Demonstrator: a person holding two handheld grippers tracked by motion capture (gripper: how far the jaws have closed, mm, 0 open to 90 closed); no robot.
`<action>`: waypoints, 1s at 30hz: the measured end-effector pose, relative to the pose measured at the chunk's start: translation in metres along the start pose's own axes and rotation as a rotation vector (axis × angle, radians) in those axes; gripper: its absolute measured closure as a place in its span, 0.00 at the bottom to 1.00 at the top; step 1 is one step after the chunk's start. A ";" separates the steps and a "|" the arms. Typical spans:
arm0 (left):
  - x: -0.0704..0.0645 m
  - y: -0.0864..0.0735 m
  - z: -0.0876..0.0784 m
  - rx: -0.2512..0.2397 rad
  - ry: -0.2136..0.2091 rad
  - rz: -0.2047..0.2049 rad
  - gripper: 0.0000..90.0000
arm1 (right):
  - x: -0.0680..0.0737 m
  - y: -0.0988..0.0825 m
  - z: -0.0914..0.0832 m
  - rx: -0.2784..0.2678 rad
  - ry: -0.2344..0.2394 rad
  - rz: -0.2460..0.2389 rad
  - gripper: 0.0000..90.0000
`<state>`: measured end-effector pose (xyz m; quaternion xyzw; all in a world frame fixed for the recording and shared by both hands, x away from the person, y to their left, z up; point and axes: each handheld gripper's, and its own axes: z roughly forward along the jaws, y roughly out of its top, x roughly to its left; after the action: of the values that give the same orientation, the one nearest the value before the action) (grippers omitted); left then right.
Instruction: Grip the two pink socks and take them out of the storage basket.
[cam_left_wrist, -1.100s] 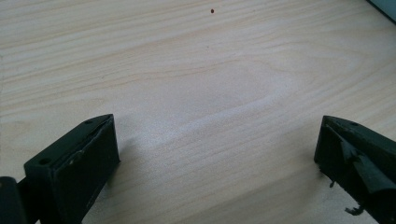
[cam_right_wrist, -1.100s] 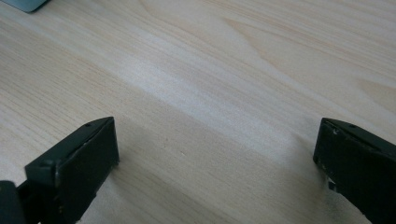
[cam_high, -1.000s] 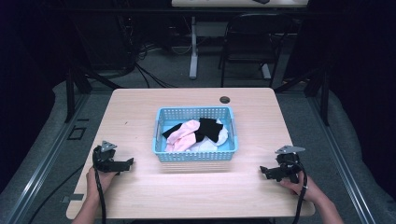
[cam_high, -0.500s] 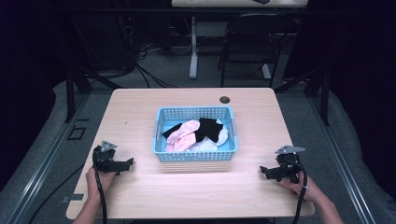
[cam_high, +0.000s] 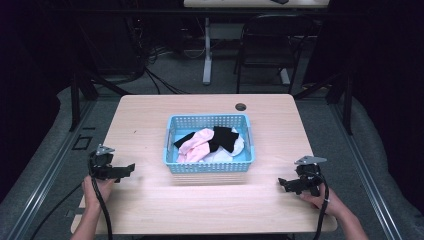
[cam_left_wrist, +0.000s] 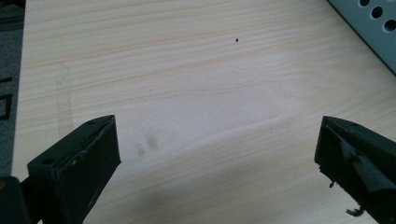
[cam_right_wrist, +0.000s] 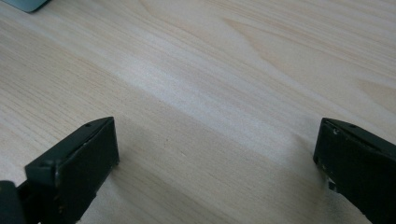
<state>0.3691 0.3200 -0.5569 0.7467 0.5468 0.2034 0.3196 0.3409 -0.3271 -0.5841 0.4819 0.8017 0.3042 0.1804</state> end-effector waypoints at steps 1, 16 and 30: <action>0.000 0.001 -0.001 0.004 0.001 -0.003 0.00 | 0.000 0.000 0.000 0.001 -0.001 0.000 0.00; -0.019 0.032 -0.018 0.079 -0.053 0.042 0.00 | 0.000 0.000 0.000 0.000 0.002 0.003 0.00; -0.036 0.065 -0.030 0.104 -0.115 0.091 0.00 | 0.000 0.000 0.000 -0.001 0.002 0.002 0.00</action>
<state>0.3823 0.2805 -0.4879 0.7968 0.5030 0.1457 0.3015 0.3406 -0.3270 -0.5842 0.4825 0.8011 0.3054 0.1797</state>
